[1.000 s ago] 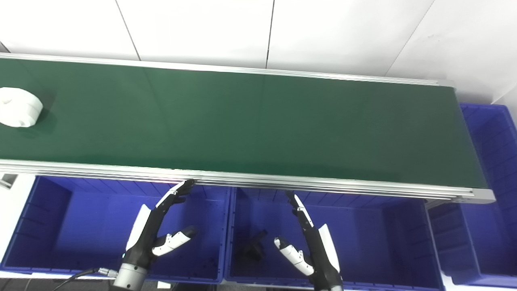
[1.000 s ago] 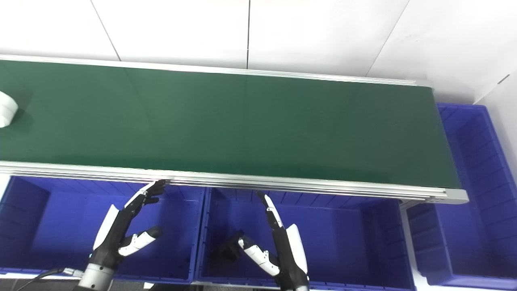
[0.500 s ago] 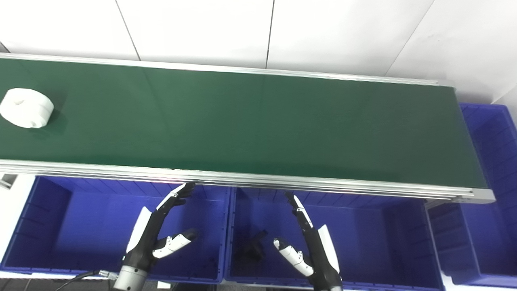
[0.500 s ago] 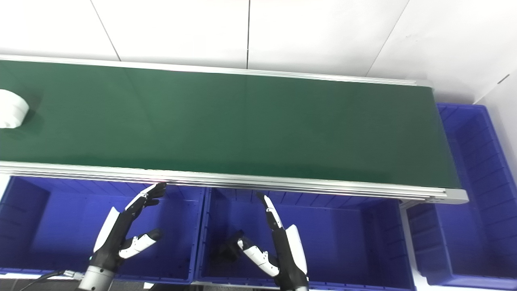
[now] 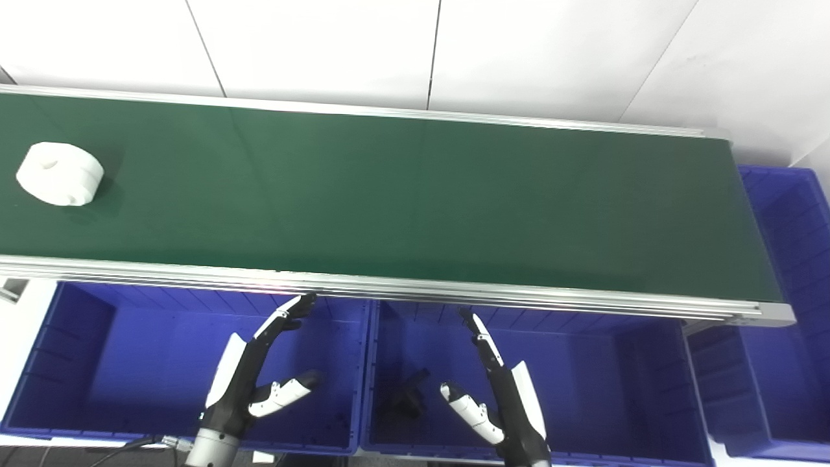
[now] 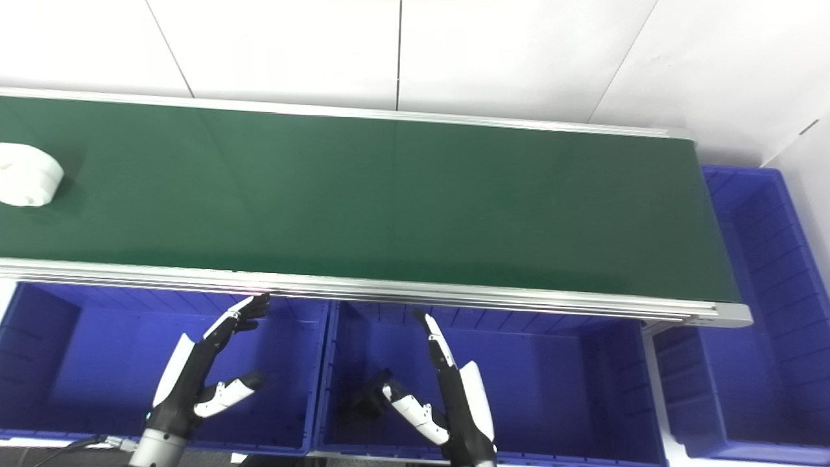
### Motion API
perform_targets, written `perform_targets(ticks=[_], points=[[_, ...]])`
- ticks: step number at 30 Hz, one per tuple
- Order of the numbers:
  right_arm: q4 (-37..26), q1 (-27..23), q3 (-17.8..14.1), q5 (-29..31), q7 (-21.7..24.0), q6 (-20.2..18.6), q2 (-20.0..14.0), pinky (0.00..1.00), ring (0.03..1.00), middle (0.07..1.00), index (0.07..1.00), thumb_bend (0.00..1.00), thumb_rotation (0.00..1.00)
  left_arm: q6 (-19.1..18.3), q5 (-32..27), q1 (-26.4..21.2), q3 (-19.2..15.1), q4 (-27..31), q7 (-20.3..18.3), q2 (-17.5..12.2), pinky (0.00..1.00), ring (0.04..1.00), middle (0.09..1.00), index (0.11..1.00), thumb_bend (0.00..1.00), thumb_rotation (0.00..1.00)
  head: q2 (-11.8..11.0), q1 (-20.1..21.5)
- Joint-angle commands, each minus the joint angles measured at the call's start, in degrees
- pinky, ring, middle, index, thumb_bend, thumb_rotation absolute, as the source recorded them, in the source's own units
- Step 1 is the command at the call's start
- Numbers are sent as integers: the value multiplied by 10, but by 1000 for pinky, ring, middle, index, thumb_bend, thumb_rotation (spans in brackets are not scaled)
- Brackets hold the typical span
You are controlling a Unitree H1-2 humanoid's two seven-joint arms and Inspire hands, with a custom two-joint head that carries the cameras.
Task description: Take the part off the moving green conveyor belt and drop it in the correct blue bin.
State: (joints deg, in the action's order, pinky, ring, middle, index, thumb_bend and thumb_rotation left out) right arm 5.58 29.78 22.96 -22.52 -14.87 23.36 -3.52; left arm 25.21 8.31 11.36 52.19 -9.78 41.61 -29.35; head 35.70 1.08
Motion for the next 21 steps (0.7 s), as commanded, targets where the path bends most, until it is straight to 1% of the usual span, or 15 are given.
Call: perform_targets(ticks=[1, 3, 6, 7, 8, 9, 11, 13, 14, 19, 21], points=[[-4, -2, 9, 15, -12, 36, -8, 973, 985, 982, 978, 701, 919, 17, 5, -7, 2, 3, 11, -6, 777, 814, 836, 835, 808, 814, 0, 0], [1, -8, 21, 25, -21, 36, -19, 990, 995, 993, 986, 700, 927, 17, 3, -9, 5, -2, 12, -2, 759, 802, 828, 825, 810, 799, -19, -34], [10, -17, 38, 30, -41, 36, -33, 999, 1000, 1000, 996, 691, 942, 17, -2, -10, 4, -10, 7, 4, 737, 788, 820, 807, 825, 773, -30, -56], [13, -20, 42, 30, -47, 36, -36, 1000, 1000, 1000, 999, 693, 954, 17, 2, -11, 5, -14, 10, 5, 729, 783, 817, 801, 843, 787, -38, -67], [16, -23, 47, 30, -54, 36, -40, 1000, 1000, 1000, 1000, 687, 959, 17, 4, -11, 6, -16, 10, 5, 724, 778, 813, 795, 853, 793, -39, -68], [20, -26, 52, 30, -62, 36, -43, 1000, 1000, 1000, 1000, 683, 959, 17, 3, -11, 5, -17, 7, 5, 724, 778, 812, 794, 855, 792, -44, -72], [26, -32, 62, 33, -75, 36, -49, 1000, 1000, 1000, 1000, 669, 961, 17, 0, -11, 5, -17, 1, 4, 721, 774, 806, 786, 860, 785, -44, -72], [31, -37, 72, 37, -85, 36, -53, 1000, 1000, 1000, 1000, 658, 956, 17, -6, -13, 4, -19, -8, 4, 723, 776, 808, 788, 848, 774, -50, -69], [33, -38, 75, 38, -89, 36, -54, 1000, 1000, 1000, 1000, 658, 956, 17, -3, -14, 5, -21, -5, 4, 724, 776, 808, 787, 845, 772, -50, -67], [36, -42, 81, 39, -97, 36, -53, 1000, 1000, 1000, 1000, 657, 965, 17, -6, -15, 0, -24, -12, 3, 718, 775, 806, 784, 836, 779, -54, -61], [39, -45, 83, 38, -100, 36, -52, 1000, 1000, 1000, 1000, 656, 968, 17, -2, -17, 2, -26, -6, 3, 714, 772, 801, 781, 837, 780, -57, -61]])
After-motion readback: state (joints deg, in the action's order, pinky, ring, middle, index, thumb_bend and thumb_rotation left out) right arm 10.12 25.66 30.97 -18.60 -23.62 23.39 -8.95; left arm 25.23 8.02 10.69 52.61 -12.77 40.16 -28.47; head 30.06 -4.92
